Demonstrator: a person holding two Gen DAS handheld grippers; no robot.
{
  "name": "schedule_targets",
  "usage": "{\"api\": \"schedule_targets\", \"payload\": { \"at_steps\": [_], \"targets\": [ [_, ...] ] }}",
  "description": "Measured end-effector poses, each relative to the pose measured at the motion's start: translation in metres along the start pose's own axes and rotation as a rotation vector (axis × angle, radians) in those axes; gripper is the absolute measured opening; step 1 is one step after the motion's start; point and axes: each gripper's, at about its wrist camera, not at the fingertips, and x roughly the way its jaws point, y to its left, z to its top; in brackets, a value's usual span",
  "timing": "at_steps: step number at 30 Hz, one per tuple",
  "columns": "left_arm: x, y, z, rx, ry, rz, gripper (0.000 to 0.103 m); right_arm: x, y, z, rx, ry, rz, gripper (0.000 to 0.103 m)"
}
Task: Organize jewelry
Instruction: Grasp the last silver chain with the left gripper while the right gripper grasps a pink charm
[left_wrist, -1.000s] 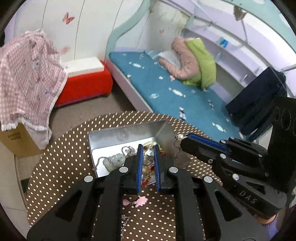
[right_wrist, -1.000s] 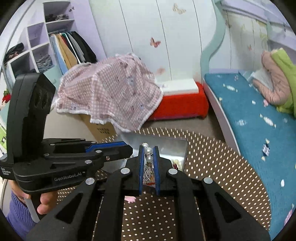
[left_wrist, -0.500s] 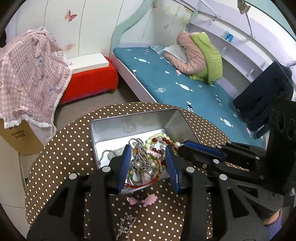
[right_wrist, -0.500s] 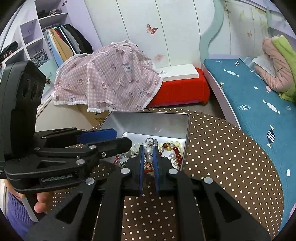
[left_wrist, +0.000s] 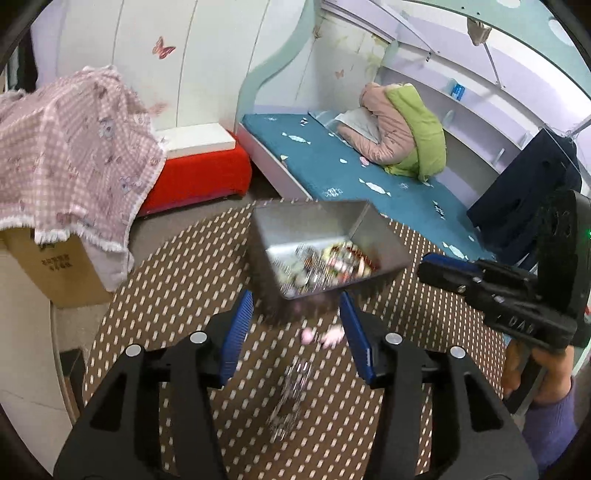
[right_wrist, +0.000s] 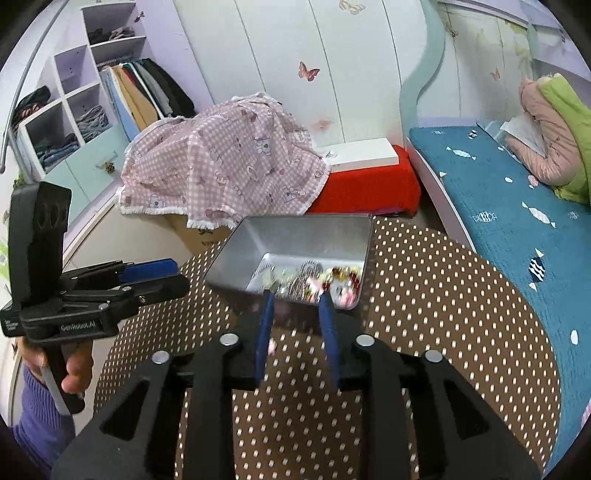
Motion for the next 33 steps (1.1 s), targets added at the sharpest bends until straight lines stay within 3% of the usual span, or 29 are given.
{"api": "schedule_targets", "payload": {
  "at_steps": [8,18,22,25,29,33],
  "targets": [
    [0.017,0.007,-0.050,-0.021,0.084,0.006,0.050,0.009,0.018,-0.034,-0.050,0.059,-0.024,0.036],
    [0.045,-0.023,-0.068,0.088,0.101,0.134,0.050,0.020,0.019,-0.054,-0.032,0.104,-0.017,0.044],
    [0.051,-0.036,-0.072,0.175,0.101,0.207,0.043,0.021,0.017,-0.054,-0.026,0.103,-0.012,0.047],
    [0.050,-0.037,-0.076,0.194,0.094,0.193,0.037,0.022,0.016,-0.053,-0.021,0.098,-0.009,0.048],
    [0.048,-0.037,-0.080,0.210,0.096,0.187,0.012,0.030,0.022,-0.051,-0.032,0.106,-0.006,0.049],
    [0.044,-0.028,-0.079,0.181,0.084,0.194,0.010,0.043,0.031,-0.049,-0.069,0.122,-0.035,0.049]
  ]
}}
